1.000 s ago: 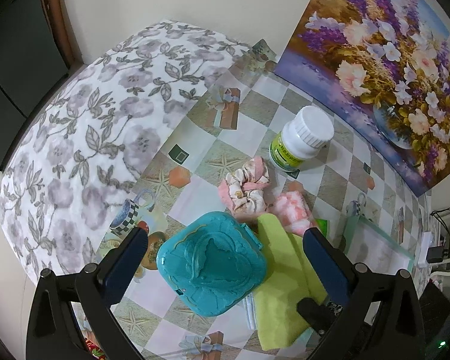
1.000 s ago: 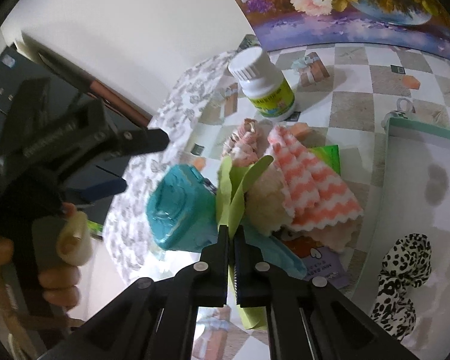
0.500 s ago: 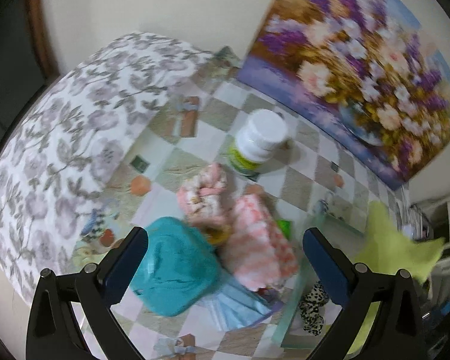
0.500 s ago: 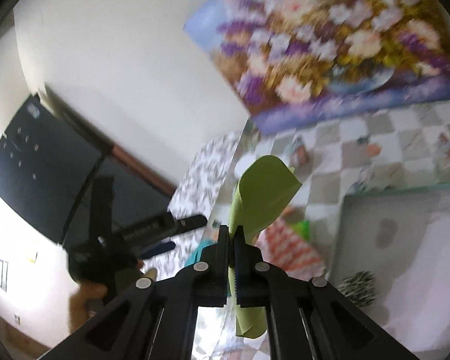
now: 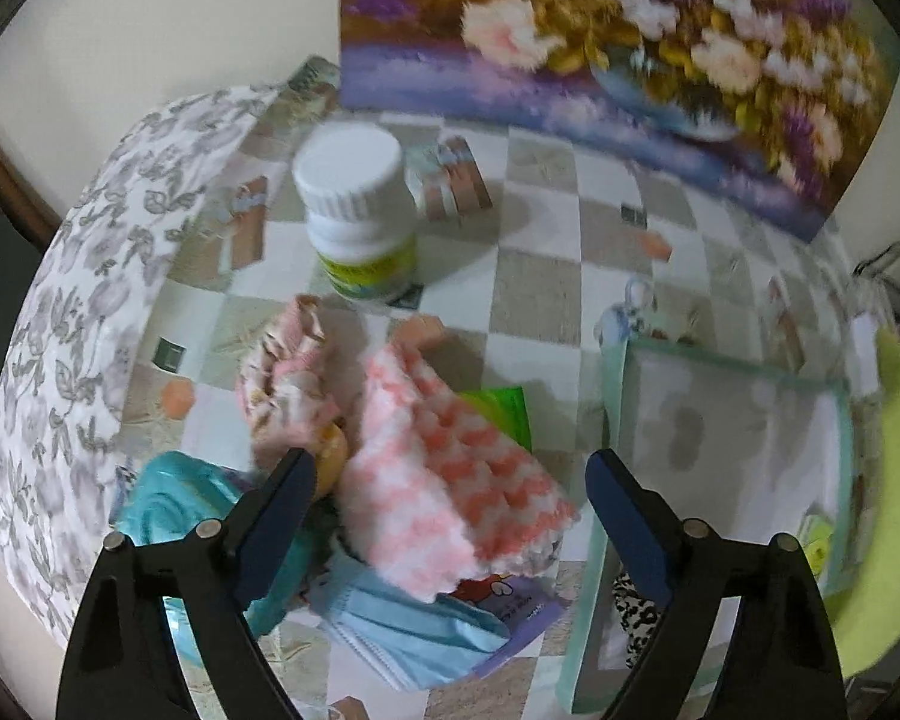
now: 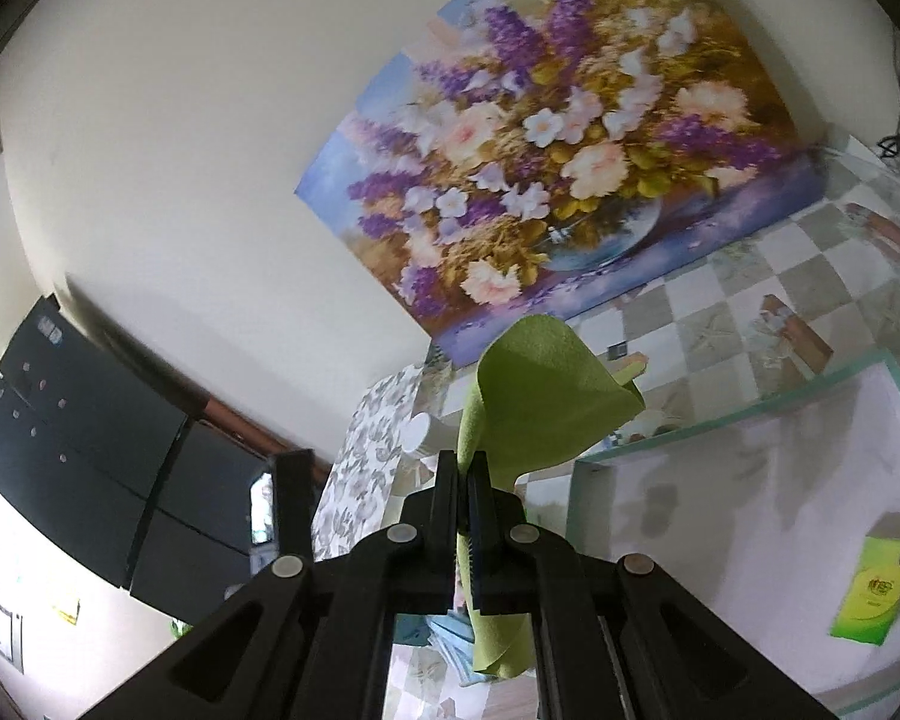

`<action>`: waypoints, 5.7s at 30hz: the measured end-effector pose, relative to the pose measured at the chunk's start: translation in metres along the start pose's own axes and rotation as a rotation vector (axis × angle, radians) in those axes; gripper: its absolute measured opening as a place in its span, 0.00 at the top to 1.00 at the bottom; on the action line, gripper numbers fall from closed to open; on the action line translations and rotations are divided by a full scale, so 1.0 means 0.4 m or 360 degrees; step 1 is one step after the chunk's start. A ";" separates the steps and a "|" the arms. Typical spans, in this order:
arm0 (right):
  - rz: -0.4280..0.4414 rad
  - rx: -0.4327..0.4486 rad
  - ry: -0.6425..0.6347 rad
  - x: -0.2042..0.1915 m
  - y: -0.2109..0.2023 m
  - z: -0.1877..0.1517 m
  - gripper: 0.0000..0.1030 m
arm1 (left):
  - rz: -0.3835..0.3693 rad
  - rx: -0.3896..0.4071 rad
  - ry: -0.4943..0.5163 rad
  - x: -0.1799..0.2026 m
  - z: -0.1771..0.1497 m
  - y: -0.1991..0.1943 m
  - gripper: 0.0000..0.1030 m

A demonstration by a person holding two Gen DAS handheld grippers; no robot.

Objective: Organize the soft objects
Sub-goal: 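Grasp the pink striped towel with the left gripper while the right gripper holds the green cloth, then carry towel and green cloth into the white tray and release both, then withdraw both open grippers from the tray toward the item pile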

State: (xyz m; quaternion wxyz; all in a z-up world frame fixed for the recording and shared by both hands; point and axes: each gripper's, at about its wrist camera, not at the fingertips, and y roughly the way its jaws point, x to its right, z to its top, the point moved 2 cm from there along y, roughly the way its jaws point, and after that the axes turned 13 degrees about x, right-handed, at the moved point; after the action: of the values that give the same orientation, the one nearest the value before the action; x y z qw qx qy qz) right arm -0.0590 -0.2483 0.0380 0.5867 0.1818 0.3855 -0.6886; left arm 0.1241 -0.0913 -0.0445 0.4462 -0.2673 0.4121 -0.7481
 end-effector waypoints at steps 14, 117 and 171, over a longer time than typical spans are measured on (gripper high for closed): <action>-0.0045 -0.0029 0.0047 0.036 0.005 -0.004 0.97 | 0.0131 -0.0095 0.0109 0.027 -0.050 0.096 0.69; -0.1082 -0.0391 -0.0067 0.435 -0.006 -0.080 0.94 | -0.0178 -0.0076 0.0491 0.407 -0.178 0.035 0.90; -0.1192 -0.0288 -0.0461 0.201 0.005 -0.035 0.00 | 0.0211 0.0200 -0.0472 -0.200 0.035 -0.166 0.00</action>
State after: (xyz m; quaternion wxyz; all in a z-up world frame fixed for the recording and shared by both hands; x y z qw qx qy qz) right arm -0.0797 -0.2916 -0.0283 0.3572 -0.1220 0.3975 -0.8364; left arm 0.1418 -0.0080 0.0170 0.5661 -0.3186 0.3110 -0.6938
